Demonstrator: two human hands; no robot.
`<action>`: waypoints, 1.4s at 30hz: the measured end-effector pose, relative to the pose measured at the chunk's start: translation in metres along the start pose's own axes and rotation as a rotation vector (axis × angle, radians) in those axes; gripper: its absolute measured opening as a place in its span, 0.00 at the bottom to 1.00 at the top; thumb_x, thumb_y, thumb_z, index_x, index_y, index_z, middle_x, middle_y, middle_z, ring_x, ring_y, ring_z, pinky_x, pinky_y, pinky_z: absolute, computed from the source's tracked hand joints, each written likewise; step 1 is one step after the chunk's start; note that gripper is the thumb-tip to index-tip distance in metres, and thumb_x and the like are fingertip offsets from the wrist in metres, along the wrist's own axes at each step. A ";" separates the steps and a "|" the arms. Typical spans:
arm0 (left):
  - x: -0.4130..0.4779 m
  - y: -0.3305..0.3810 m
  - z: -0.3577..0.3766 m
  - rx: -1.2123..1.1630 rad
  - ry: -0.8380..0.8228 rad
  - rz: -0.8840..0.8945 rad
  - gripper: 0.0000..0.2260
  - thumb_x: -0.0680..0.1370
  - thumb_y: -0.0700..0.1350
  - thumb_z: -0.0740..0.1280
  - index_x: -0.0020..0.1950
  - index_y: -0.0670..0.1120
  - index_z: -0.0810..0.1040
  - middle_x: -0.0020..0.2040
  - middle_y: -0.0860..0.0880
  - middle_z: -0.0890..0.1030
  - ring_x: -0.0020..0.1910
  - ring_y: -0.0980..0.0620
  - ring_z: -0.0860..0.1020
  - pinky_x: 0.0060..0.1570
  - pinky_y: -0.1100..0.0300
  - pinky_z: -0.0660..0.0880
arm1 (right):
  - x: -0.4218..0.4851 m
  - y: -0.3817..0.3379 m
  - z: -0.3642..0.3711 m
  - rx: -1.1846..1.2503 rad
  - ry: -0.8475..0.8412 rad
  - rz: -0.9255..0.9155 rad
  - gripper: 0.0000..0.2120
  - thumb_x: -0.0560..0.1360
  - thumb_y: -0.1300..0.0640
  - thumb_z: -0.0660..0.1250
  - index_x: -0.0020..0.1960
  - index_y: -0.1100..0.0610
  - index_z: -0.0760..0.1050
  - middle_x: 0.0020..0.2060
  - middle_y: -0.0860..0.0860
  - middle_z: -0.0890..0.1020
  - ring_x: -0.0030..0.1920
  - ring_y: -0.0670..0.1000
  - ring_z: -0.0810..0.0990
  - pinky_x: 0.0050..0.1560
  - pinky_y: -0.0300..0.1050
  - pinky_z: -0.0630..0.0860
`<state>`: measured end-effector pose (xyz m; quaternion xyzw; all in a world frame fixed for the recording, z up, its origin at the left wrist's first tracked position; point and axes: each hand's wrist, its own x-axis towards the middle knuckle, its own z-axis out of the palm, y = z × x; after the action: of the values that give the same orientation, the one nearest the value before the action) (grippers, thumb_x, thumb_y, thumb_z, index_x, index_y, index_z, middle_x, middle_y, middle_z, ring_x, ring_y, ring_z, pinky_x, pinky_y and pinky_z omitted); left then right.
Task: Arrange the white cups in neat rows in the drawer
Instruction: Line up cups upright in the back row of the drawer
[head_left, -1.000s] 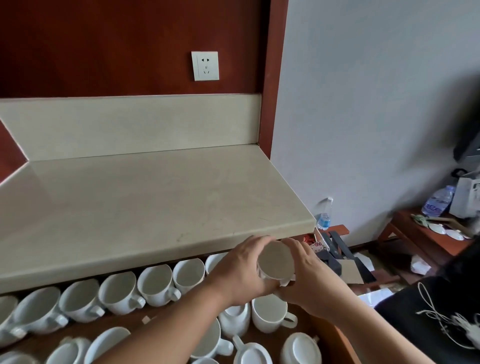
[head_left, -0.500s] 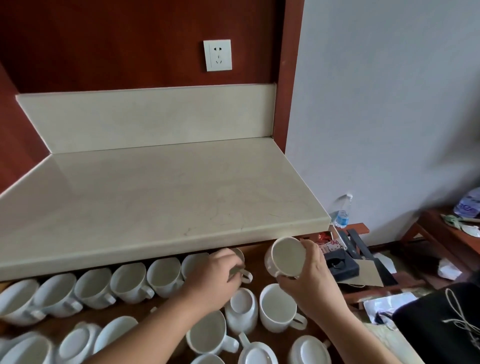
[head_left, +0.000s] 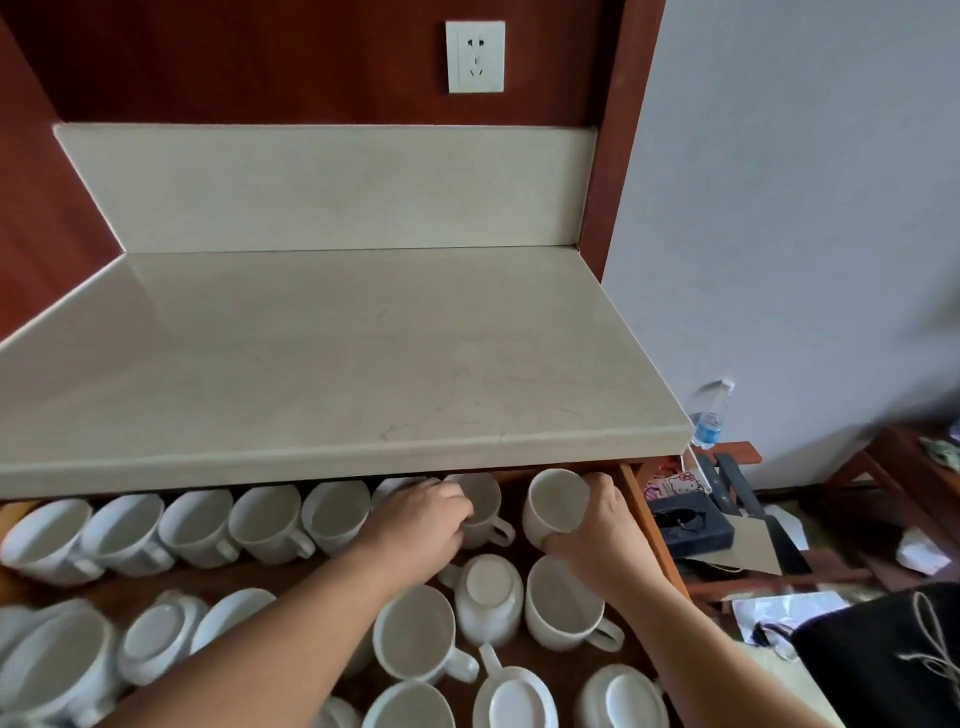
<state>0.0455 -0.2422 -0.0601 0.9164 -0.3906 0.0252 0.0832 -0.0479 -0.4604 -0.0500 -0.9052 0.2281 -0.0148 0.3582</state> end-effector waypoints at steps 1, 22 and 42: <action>0.000 -0.001 0.003 0.012 -0.001 0.005 0.05 0.72 0.45 0.69 0.46 0.49 0.83 0.47 0.52 0.83 0.49 0.47 0.81 0.46 0.53 0.76 | 0.004 0.000 0.002 -0.006 -0.015 0.006 0.39 0.66 0.48 0.79 0.70 0.53 0.62 0.60 0.49 0.72 0.53 0.51 0.74 0.49 0.48 0.74; 0.002 -0.008 0.025 0.076 0.023 0.039 0.05 0.71 0.39 0.71 0.42 0.48 0.78 0.42 0.49 0.79 0.45 0.45 0.78 0.36 0.51 0.79 | 0.040 0.000 0.034 -0.073 -0.126 -0.024 0.46 0.69 0.52 0.76 0.78 0.55 0.54 0.70 0.52 0.68 0.66 0.54 0.74 0.57 0.44 0.73; -0.023 -0.014 0.001 -0.268 0.156 -0.168 0.09 0.76 0.45 0.69 0.56 0.50 0.81 0.54 0.52 0.80 0.54 0.50 0.77 0.52 0.53 0.76 | 0.020 -0.023 -0.026 -0.411 -0.182 -0.084 0.08 0.70 0.51 0.67 0.47 0.52 0.78 0.44 0.48 0.80 0.48 0.52 0.78 0.42 0.47 0.72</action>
<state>0.0394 -0.2162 -0.0656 0.9219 -0.3047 0.0369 0.2365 -0.0255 -0.4715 -0.0183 -0.9654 0.1553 0.0989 0.1845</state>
